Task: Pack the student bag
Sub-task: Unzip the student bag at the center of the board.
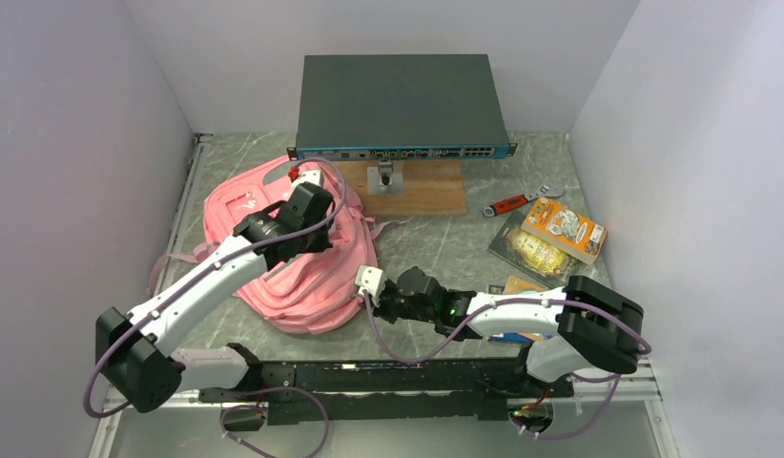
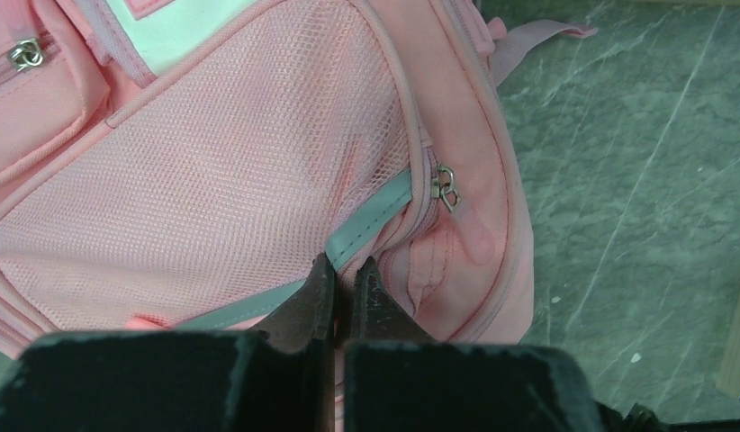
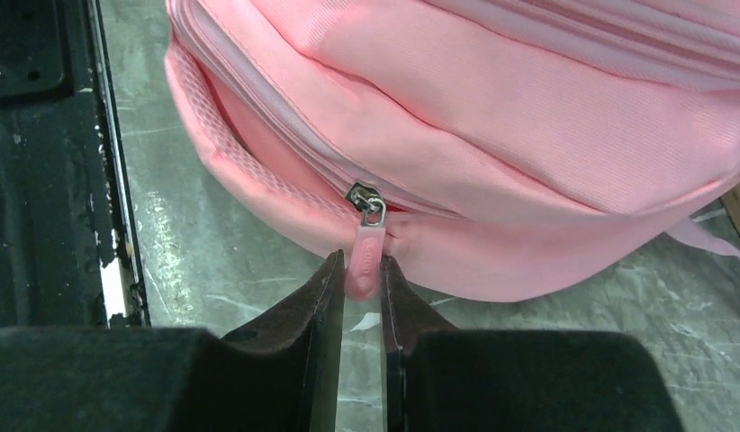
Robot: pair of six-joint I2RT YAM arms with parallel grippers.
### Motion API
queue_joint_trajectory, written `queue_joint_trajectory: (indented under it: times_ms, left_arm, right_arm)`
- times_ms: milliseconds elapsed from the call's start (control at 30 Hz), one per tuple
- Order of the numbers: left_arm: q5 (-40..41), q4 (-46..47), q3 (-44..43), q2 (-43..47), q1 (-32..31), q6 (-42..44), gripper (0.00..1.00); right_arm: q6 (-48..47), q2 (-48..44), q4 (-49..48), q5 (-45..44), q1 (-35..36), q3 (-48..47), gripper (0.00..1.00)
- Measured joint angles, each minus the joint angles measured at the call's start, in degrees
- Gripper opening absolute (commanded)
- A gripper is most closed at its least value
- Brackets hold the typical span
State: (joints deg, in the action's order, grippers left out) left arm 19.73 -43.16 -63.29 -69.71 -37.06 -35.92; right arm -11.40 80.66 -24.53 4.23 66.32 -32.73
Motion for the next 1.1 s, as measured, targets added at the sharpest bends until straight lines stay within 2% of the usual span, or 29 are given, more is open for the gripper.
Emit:
queue_joint_trajectory:
  times_ms: [300,333,500,567,600,833,967,1100]
  left_arm:
    - [-2.4,-0.9,-7.4,-8.9,0.2,-1.1,0.0]
    - [-3.1,-0.8,-7.6,-9.2,0.2,-0.7,0.04]
    - [-7.2,0.6,-7.7,-9.4,0.4,3.5,0.55]
    - [-9.3,2.4,-6.9,-8.5,0.4,5.4,0.67]
    - [-10.5,3.2,-6.5,-7.8,0.4,6.1,0.7]
    - [-14.4,3.9,-5.8,-2.5,-2.4,10.9,0.72]
    - [-15.1,3.6,-5.7,-3.5,-9.0,12.3,0.68]
    - [-18.9,3.9,-3.3,-5.9,-10.8,12.5,0.64]
  right_arm:
    - [5.5,-2.6,-4.7,-3.2,-1.2,4.9,0.0]
    - [6.2,-3.2,-5.1,-3.3,-1.7,5.8,0.0]
    - [8.3,-5.3,-6.5,-2.7,-3.7,8.5,0.0]
    - [8.8,-5.9,-7.1,-2.2,-4.5,9.9,0.0]
    - [9.0,-6.2,-7.5,-2.0,-4.8,10.5,0.0]
    - [9.6,-7.3,-10.8,-0.9,-5.6,13.6,0.0]
    - [10.0,-7.6,-12.0,-0.9,-5.6,14.3,0.0]
    - [10.0,-8.8,-12.0,-0.7,-5.7,14.8,0.0]
